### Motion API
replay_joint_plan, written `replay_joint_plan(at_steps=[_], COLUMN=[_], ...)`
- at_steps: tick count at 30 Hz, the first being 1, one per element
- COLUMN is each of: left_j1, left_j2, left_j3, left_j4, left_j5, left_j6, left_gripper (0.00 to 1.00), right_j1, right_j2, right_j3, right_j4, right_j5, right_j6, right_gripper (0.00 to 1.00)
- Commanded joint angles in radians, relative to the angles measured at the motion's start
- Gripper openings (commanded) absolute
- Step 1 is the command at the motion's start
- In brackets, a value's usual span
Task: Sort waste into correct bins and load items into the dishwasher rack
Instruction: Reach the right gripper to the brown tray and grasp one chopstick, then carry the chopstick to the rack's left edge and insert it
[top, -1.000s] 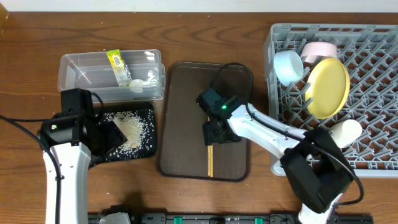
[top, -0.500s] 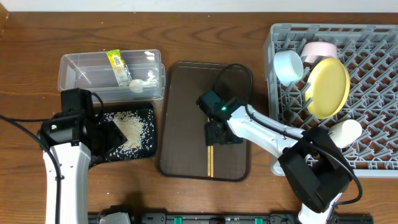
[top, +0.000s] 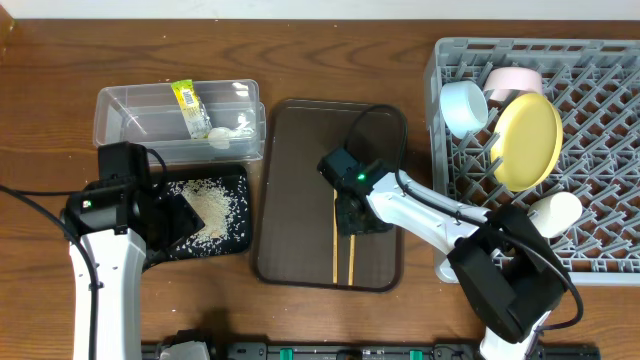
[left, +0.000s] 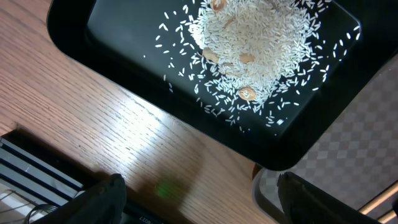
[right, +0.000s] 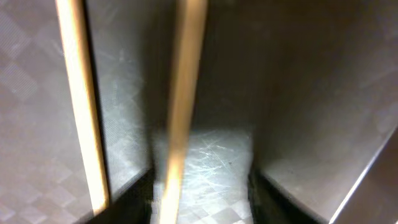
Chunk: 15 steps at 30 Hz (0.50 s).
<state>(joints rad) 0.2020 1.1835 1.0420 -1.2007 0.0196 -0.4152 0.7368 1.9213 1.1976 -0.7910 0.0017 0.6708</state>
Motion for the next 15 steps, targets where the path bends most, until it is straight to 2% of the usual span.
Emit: replay_joint_plan(at_steps=[1, 10, 15], left_j1=[0.005, 0.005, 0.005], left_j2=[-0.005, -0.005, -0.005], left_j3=[0.007, 0.007, 0.007], left_j4=[-0.003, -0.003, -0.003], left_j5=[-0.005, -0.005, -0.005], left_j6=[-0.006, -0.006, -0.006], left_gripper=[0.81, 0.81, 0.81], right_j1=[0.010, 0.006, -0.029], right_j2=[0.015, 0.014, -0.022], right_j3=[-0.025, -0.023, 0.000], right_j4=[0.006, 0.005, -0.008], right_j5=[-0.018, -0.019, -0.029], right_j6=[0.013, 0.013, 0.012], right_gripper=[0.22, 0.03, 0.01])
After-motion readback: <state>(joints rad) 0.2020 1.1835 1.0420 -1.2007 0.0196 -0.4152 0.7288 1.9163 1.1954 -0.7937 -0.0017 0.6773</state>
